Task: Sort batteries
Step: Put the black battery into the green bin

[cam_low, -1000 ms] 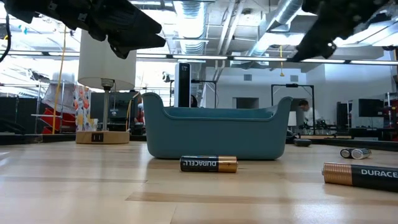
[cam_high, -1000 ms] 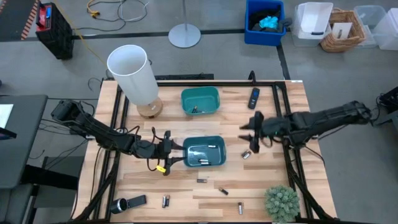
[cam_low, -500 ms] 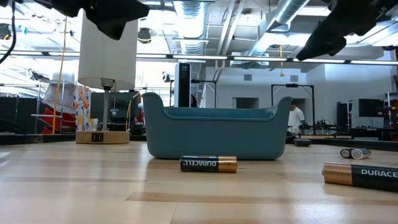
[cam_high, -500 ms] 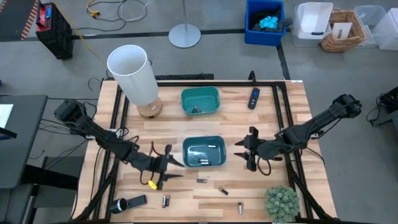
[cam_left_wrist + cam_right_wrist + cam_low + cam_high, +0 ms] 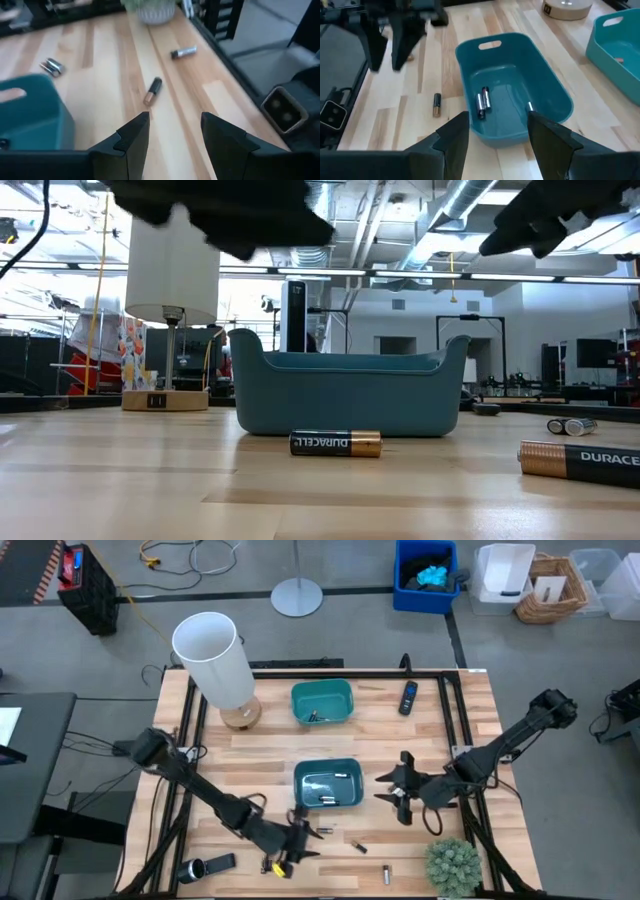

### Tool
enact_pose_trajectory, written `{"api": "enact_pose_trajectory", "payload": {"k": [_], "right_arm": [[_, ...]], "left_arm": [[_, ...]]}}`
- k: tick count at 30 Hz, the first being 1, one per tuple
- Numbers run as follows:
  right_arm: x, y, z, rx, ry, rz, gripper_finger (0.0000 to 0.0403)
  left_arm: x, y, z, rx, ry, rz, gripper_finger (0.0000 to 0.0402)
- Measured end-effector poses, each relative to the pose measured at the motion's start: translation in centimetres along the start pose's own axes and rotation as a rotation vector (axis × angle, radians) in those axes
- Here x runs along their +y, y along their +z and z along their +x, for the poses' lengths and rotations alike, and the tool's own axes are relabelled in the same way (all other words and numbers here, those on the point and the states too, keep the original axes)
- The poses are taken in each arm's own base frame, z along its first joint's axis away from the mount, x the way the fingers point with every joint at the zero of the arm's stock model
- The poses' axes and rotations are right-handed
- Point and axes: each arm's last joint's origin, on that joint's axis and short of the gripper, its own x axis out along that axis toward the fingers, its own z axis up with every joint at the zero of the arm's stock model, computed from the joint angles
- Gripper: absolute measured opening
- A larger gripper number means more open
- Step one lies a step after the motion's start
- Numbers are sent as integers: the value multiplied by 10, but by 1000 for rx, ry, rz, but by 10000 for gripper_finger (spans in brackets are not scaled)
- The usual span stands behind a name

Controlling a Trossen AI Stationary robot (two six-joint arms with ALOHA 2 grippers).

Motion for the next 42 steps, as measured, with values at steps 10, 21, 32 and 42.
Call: {"api": "enact_pose_trajectory", "payload": {"k": [10, 21, 32, 42], "right_arm": [[2, 1, -1, -31, -10, -3, 216], [2, 3, -1, -50, -14, -19, 216], [1, 4, 0, -54, -25, -24, 216], [0, 6, 0, -64, -27, -28, 216]], "left_arm": [[-8, -3, 40, 202, 85, 9, 173], [7, -13, 45, 323, 166, -90, 173], [8, -27, 52, 379, 177, -111, 173], [12, -31, 51, 426, 183, -120, 173]]}}
